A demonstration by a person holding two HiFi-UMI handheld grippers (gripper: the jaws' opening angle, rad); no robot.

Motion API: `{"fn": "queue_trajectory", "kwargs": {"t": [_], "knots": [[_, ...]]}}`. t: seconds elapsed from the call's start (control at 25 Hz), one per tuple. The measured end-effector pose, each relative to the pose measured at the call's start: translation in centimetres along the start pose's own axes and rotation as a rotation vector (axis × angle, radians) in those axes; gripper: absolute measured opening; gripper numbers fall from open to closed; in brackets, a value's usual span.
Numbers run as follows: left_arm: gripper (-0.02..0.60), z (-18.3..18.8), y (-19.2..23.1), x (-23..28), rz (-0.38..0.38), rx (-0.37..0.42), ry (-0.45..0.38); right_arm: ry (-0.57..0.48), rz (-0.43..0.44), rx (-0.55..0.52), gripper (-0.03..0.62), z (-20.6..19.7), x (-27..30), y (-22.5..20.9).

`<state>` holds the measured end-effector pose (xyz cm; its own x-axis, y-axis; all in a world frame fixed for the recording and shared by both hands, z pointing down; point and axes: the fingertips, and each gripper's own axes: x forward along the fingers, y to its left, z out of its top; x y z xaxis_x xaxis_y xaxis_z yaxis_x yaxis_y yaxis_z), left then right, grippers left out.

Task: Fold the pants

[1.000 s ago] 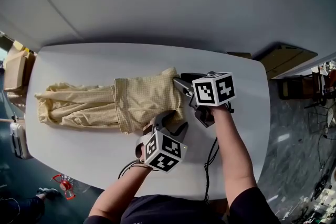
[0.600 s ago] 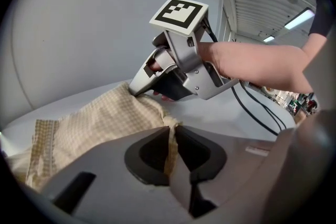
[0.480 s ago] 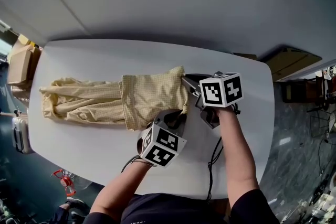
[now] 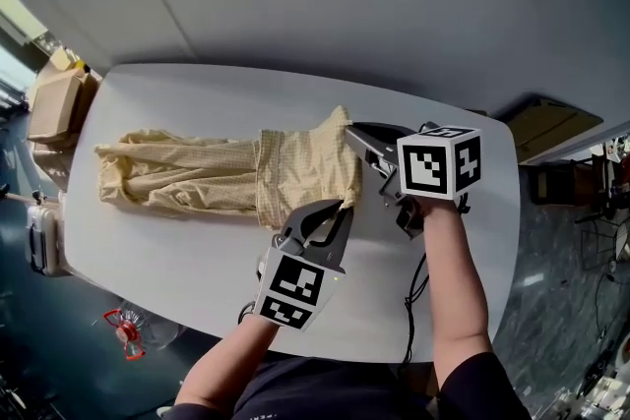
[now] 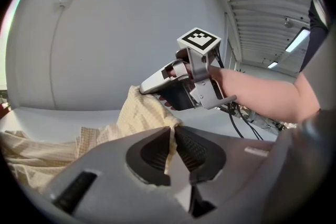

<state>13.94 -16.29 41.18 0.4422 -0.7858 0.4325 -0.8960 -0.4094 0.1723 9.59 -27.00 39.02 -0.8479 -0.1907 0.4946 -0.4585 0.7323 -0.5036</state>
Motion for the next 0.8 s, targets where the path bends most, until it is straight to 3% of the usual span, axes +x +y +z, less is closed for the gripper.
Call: {"fn": "queue_trajectory", "kwargs": {"t": [0.16, 0.32, 0.8], "knots": [[0.023, 1.2, 1.8, -3.6, -0.006, -0.031, -0.089, -0.039, 0.031, -0.026, 0.017, 1.8, 1.4, 4.5], [0.023, 1.4, 4.9, -7.4, -0.043, -0.072, -0.128, -0.057, 0.012, -0.031, 0.017, 3.0, 4.2, 8.1], [0.026, -1.5, 17.4, -17.8, 0.049, -0.1, -0.088, -0.01, 0.05, -0.036, 0.017, 3.5, 16.4, 17.9]]}}
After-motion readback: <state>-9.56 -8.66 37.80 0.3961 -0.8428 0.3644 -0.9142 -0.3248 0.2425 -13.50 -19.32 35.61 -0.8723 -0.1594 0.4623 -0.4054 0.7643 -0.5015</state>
